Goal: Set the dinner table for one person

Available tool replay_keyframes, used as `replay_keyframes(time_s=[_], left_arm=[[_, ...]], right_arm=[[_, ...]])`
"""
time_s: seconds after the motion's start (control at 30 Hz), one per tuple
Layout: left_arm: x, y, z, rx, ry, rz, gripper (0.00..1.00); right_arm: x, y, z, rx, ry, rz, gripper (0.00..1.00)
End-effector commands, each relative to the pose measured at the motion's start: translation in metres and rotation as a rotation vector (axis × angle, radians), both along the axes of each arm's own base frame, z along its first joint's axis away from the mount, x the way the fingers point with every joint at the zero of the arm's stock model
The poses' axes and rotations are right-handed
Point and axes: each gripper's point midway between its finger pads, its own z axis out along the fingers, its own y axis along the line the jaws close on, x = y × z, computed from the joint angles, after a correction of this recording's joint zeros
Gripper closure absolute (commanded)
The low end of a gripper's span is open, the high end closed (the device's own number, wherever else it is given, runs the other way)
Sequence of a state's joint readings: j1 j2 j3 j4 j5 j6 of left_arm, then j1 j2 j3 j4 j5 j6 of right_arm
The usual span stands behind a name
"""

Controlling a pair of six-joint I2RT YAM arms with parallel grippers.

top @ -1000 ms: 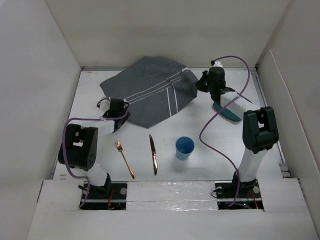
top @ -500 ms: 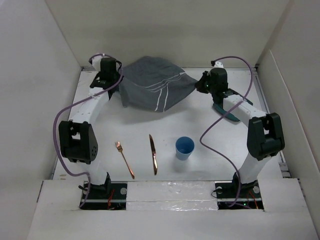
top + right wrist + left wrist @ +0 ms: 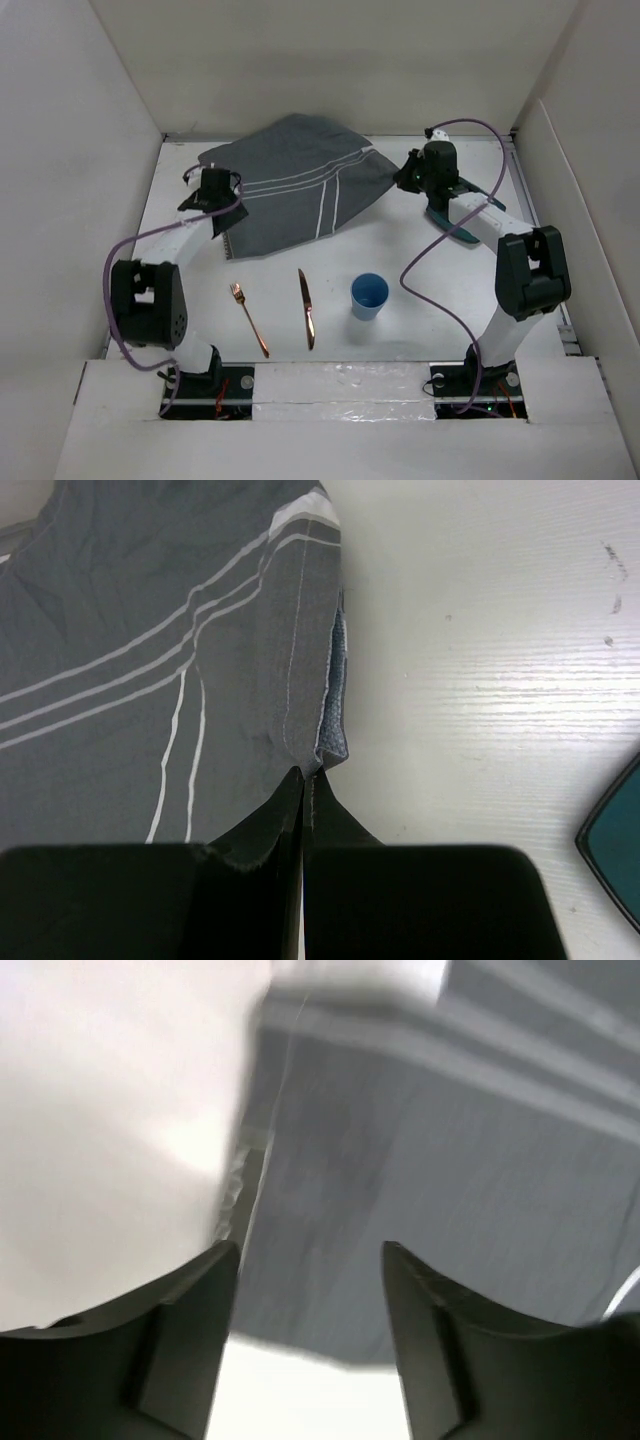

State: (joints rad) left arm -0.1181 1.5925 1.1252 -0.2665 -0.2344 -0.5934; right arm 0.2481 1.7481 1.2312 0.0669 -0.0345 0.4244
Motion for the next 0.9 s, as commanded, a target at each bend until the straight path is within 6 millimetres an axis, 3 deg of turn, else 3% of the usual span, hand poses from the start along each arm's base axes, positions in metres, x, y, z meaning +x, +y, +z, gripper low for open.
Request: replay_keyframes(time_s=[0.0,0.03,0.13,0.17,0.27,0.47,0.63,0.77,0.87], left_arm=[[-0.021,-0.013,0.043,-0.130,-0.186,0.008,0.46],[-0.037,-0.016,0.022,-0.154,-0.146,0.008,0.49],[-0.061,-0.026,0.014,-0.228,-0.148,0.022,0.49],[-0.076,-0.029,-0.004,-0.234,-0.112,0.030,0.49],[-0.094,-0.036,-0.017,-0.309,-0.098,0.070,0.48],[-0.096,-0.043,-0.040,-0.424,-0.059,0.195,0.48],[-0.093,-0.042,-0.042,-0.476,-0.112,0.259,0.50],[-0.092,-0.035,-0.044,-0.468,-0.142,0.293,0.57],[-0.094,-0.033,-0.056,-0.452,-0.106,0.315,0.58]], right_arm=[[-0.001,-0.008,0.033,0.003,-0.086,-0.014,1.00],[0.000,-0.012,0.033,0.004,-0.082,-0.019,1.00],[-0.001,-0.013,0.034,0.002,-0.084,-0.019,1.00],[-0.002,-0.013,0.036,0.002,-0.087,-0.017,1.00],[-0.002,-0.016,0.035,0.007,-0.086,-0.022,1.00],[-0.004,-0.013,0.033,0.018,-0.088,-0.007,1.00],[-0.007,-0.013,0.031,0.019,-0.086,-0.006,1.00],[-0.009,-0.012,0.027,0.022,-0.079,0.001,1.00],[-0.010,-0.013,0.029,0.023,-0.084,0.001,1.00]])
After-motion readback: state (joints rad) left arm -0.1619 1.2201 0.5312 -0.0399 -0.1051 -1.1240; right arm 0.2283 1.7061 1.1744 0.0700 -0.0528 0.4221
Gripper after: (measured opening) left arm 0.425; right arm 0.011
